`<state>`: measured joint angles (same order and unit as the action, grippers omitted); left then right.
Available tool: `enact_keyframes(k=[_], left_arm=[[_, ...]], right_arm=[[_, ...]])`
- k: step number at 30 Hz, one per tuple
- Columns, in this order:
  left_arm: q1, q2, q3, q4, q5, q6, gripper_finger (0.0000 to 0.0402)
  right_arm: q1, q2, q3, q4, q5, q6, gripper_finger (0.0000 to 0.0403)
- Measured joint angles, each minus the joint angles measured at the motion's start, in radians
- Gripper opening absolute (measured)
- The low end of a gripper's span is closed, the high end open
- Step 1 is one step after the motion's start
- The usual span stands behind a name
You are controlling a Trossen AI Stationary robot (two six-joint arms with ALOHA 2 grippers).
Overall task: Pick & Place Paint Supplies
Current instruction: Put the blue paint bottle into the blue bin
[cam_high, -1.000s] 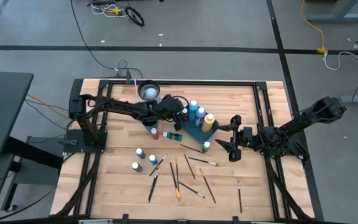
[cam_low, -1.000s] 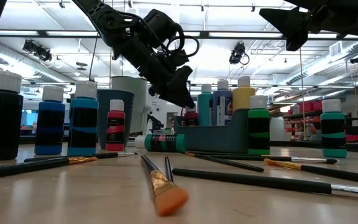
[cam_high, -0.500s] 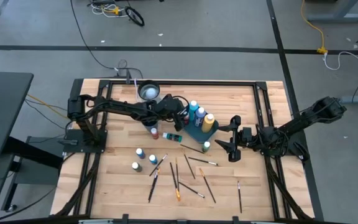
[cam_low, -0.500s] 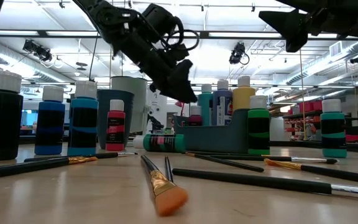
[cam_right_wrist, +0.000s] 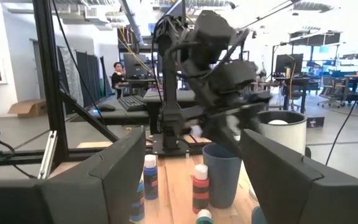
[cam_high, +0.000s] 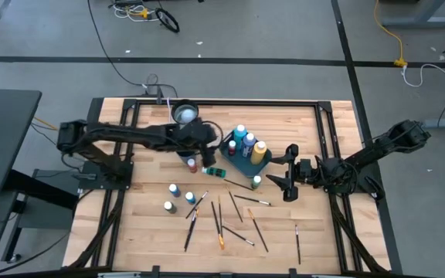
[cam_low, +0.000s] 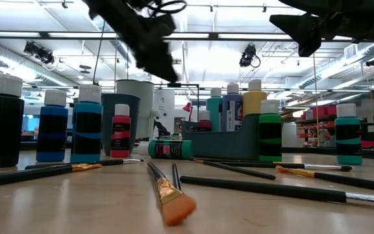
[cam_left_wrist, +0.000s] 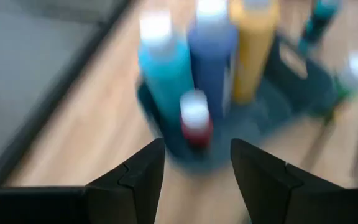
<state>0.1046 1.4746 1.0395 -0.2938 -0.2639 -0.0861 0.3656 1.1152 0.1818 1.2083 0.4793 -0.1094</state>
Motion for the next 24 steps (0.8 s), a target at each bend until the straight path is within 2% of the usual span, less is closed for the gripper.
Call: enact_keyframes(k=[5,10,14,19,24], left_arm=[[-0.036,-0.027,-0.001,-0.244,0.072,-0.108,0.0192],[-0.085,-0.017,-0.001,-0.382,0.069,-0.203,0.0192],[-0.127,-0.018,-0.002,-0.384,0.057,-0.289,0.0192],[-0.17,-0.018,-0.002,-0.382,-0.029,-0.3,0.0192],[-0.199,-0.018,-0.002,-0.382,-0.002,-0.466,0.0192]], right_arm=[[0.0,0.0,0.0,-0.008,-0.007,0.044,0.0263],[0.0,0.0,0.0,0.003,-0.026,0.05,0.0263],[0.0,0.0,0.0,0.01,-0.026,0.05,0.0263],[0.0,0.0,0.0,0.009,-0.026,0.049,0.0263],[0.0,0.0,0.0,0.01,-0.026,0.049,0.0263]])
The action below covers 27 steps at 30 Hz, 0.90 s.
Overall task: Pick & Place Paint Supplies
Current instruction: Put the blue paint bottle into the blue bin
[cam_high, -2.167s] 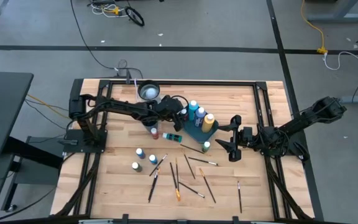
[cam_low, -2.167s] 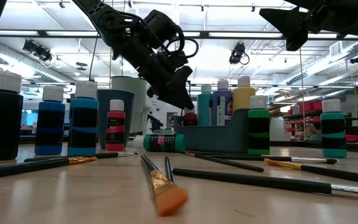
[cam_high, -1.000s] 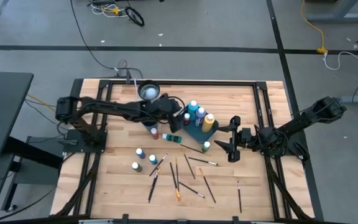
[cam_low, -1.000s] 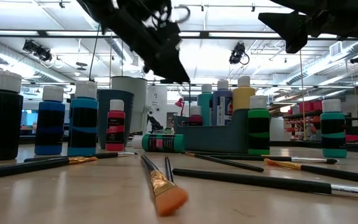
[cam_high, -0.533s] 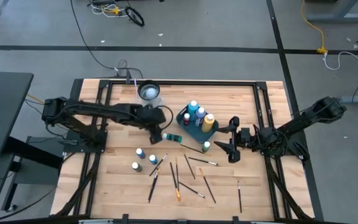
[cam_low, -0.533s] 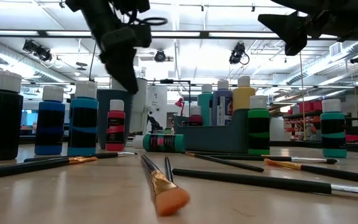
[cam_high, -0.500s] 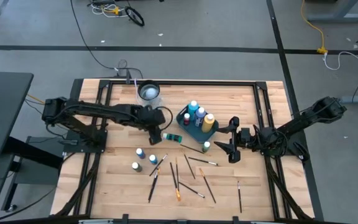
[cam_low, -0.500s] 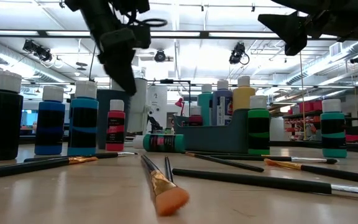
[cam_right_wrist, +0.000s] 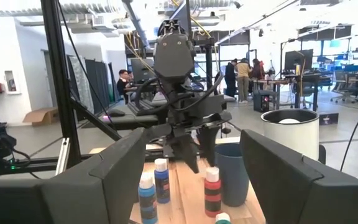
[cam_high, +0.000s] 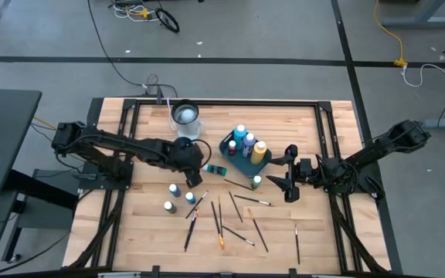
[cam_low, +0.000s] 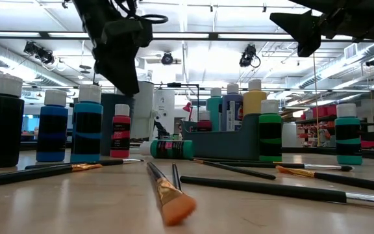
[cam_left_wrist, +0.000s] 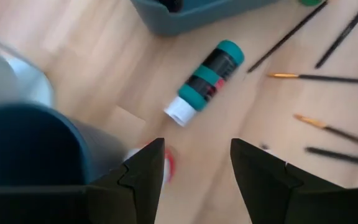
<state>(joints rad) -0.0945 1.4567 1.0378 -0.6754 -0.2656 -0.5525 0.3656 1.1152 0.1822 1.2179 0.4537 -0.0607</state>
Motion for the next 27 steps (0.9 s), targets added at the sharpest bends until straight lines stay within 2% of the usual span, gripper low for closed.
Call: enact_keyframes(k=[4,12,16,24,27], left_arm=[[-0.034,0.0,0.0,0.004,0.091,-0.064,0.0189],[-0.078,0.0,0.0,-0.007,0.033,-0.322,0.0169],[-0.08,0.0,0.0,-0.036,-0.041,-0.393,0.0167],[-0.118,0.0,0.0,-0.022,-0.292,-0.576,0.0167],[-0.15,0.0,0.0,-0.009,-0.307,-0.566,0.0167]], right_arm=[[0.0,0.0,0.0,0.0,0.0,-0.001,0.0263],[0.0,0.0,0.0,0.001,-0.001,-0.001,0.0263],[0.0,0.0,0.0,0.001,-0.001,-0.005,0.0263],[0.0,0.0,0.0,0.046,0.0,-0.104,0.0263],[0.0,0.0,0.0,0.053,0.0,-0.141,0.0263]])
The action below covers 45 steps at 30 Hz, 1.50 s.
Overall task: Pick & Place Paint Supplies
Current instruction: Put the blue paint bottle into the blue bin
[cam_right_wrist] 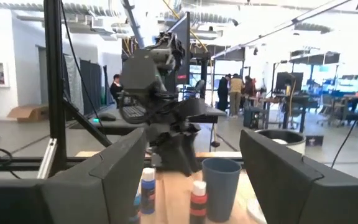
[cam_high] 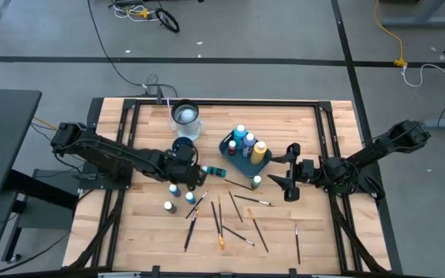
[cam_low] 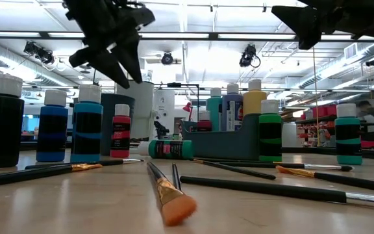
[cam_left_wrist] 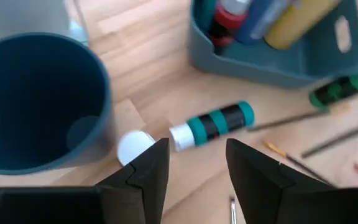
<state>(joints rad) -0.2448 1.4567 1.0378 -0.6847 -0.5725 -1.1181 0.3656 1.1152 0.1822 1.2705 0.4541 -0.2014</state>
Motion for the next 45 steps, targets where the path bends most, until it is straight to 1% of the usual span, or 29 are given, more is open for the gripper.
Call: enact_keyframes(k=[3,8,10,11,19,21,23,26,31,35,38,41,45], left_arm=[[-0.037,0.0,0.0,0.006,0.045,0.078,0.0167],[-0.085,0.0,0.0,0.005,0.265,0.301,0.0167],[-0.097,0.0,0.0,0.006,0.317,0.371,0.0167],[-0.102,0.0,0.0,0.006,0.327,0.386,0.0167],[-0.121,0.0,0.0,0.003,0.324,0.337,0.0167],[-0.121,0.0,0.0,0.004,0.304,0.294,0.0167],[-0.12,0.0,0.0,0.003,0.308,0.272,0.0167],[-0.12,0.0,0.0,0.003,0.356,0.308,0.0167],[-0.117,0.0,0.0,-0.016,0.372,0.332,0.0167],[-0.115,0.0,0.0,-0.044,0.418,0.351,0.0167],[-0.116,0.001,0.0,-0.051,0.41,0.353,0.0167],[-0.115,0.001,0.0,-0.051,0.369,0.372,0.0167],[-0.112,0.001,0.0,-0.051,0.38,0.373,0.0167]], right_arm=[[0.0,0.0,0.0,0.017,0.0,-0.084,0.0263],[0.0,0.0,0.0,0.071,0.0,-0.198,0.0263],[0.0,0.0,0.0,0.089,0.0,-0.226,0.0263],[0.0,0.0,0.0,0.093,0.0,-0.232,0.0263],[0.0,0.0,0.0,0.105,0.0,-0.233,0.0263],[0.0,0.0,0.0,0.104,0.0,-0.225,0.0263],[0.0,0.0,0.0,0.097,0.0,-0.204,0.0263],[0.0,0.0,0.0,0.088,-0.001,-0.184,0.0263],[0.0,0.0,0.0,0.064,-0.001,-0.148,0.0263],[0.0,0.0,0.0,0.058,-0.001,-0.114,0.0263],[0.0,0.0,0.0,0.054,-0.001,-0.093,0.0263],[0.0,0.0,0.0,0.042,-0.001,-0.074,0.0263],[0.0,0.0,0.0,0.035,-0.001,-0.065,0.0263]])
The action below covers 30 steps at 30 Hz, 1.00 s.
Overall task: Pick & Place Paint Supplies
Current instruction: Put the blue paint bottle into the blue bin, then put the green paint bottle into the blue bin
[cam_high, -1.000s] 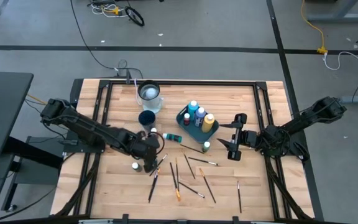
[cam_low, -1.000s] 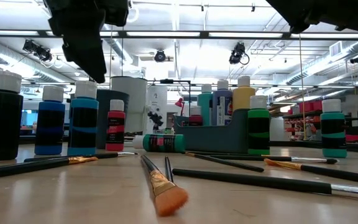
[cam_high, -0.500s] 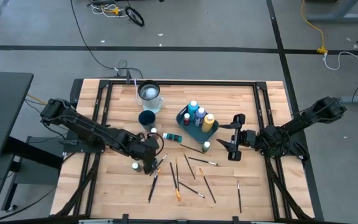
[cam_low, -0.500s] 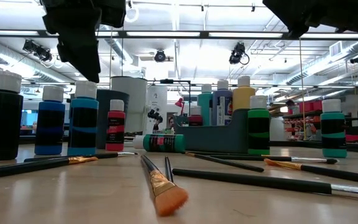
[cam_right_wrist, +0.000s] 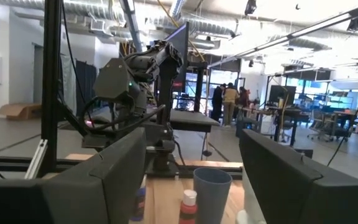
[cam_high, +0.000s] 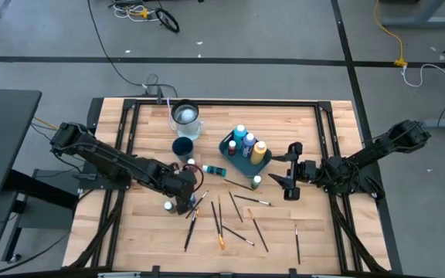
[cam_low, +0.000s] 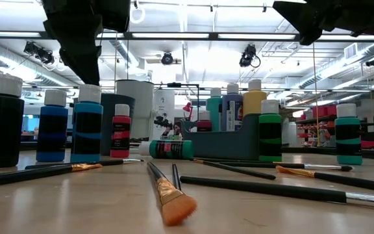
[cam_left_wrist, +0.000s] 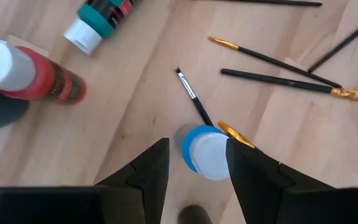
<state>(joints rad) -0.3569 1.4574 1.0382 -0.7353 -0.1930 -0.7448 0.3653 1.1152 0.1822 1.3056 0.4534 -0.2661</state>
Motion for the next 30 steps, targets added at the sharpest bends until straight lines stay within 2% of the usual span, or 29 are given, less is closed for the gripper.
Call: enact_keyframes(k=[9,12,15,22,27,30], left_arm=[[0.0,0.024,0.002,0.018,0.006,0.045,0.0167],[0.0,0.062,0.007,0.065,0.044,0.065,0.0167],[-0.001,0.088,-0.003,0.03,0.061,0.123,0.0167],[0.01,0.077,-0.002,-0.033,0.022,0.117,0.0167],[0.01,0.074,0.0,-0.014,0.012,0.187,0.0167],[0.022,0.074,0.0,-0.016,0.012,0.124,0.0167]], right_arm=[[0.0,0.0,0.0,-0.007,0.0,0.0,0.0263],[0.0,0.0,0.0,-0.013,0.0,0.0,0.0263],[0.0,0.0,0.0,-0.022,0.0,-0.001,0.0263],[0.0,0.0,0.0,-0.022,0.0,-0.003,0.0263],[0.0,0.0,0.0,-0.022,0.0,-0.004,0.0263],[0.0,0.0,0.0,-0.018,0.0,-0.003,0.0263]])
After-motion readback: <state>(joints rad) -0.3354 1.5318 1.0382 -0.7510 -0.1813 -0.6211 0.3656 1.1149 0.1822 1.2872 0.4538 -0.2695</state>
